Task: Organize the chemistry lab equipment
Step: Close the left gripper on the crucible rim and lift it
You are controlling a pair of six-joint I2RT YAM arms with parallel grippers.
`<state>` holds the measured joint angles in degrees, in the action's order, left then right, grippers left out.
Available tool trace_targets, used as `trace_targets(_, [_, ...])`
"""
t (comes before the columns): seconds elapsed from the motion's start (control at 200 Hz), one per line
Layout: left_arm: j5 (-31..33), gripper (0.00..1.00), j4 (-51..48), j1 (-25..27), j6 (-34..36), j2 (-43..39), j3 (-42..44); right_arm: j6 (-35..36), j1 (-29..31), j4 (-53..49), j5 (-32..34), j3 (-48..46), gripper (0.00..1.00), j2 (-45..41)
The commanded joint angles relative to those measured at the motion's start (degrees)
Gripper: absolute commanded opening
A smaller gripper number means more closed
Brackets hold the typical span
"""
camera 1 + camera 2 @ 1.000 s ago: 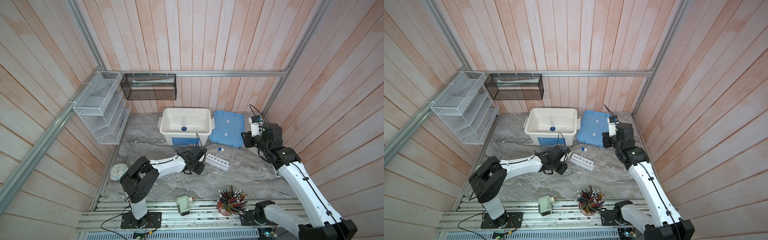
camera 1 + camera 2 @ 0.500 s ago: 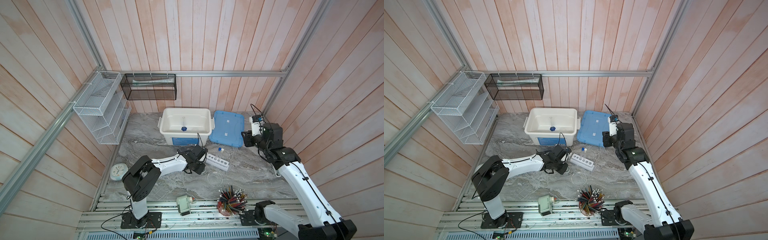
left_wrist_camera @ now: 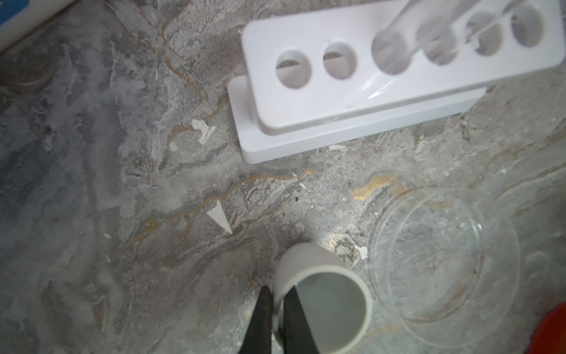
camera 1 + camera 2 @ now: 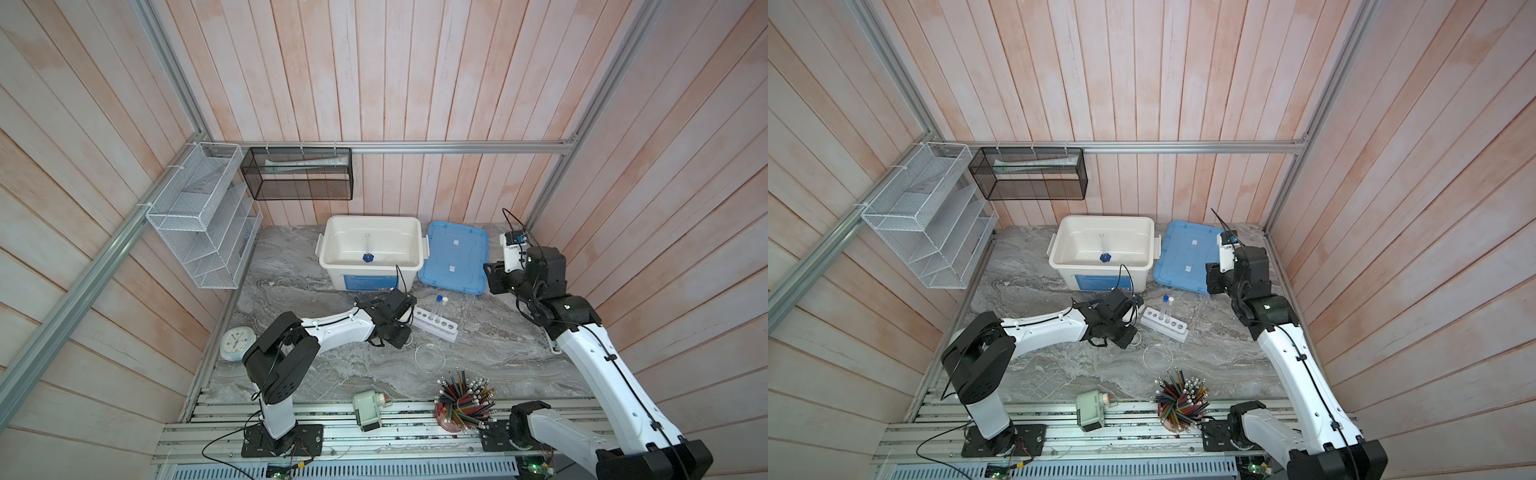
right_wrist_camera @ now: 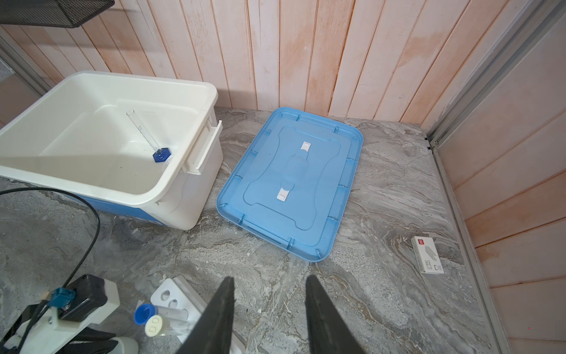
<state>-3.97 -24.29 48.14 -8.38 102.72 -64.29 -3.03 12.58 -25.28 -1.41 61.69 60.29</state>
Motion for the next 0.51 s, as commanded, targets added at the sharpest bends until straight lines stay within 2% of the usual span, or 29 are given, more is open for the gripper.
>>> trace_targets(0.0, [2.15,0.03,-1.83,0.46,1.88,-2.96,-1.01,-0.82,-0.36,1.1,-0.08,-0.45,0.4,-0.88])
trace_targets(0.14, [4.88,0.03,-5.56,0.46,3.64,-7.19,-1.62,-1.23,-0.38,1.72,-0.8,-0.57,0.4,-0.37])
trace_targets(0.315, [4.78,0.03,-9.21,-0.05,6.91,-13.01,-1.67,-2.11,-0.36,2.76,-2.16,-0.77,0.39,0.01])
trace_targets(0.5, [5.29,0.03,-17.8,-4.45,10.85,-19.42,-6.37,-2.64,-0.34,3.16,-2.53,-1.32,0.39,-0.22])
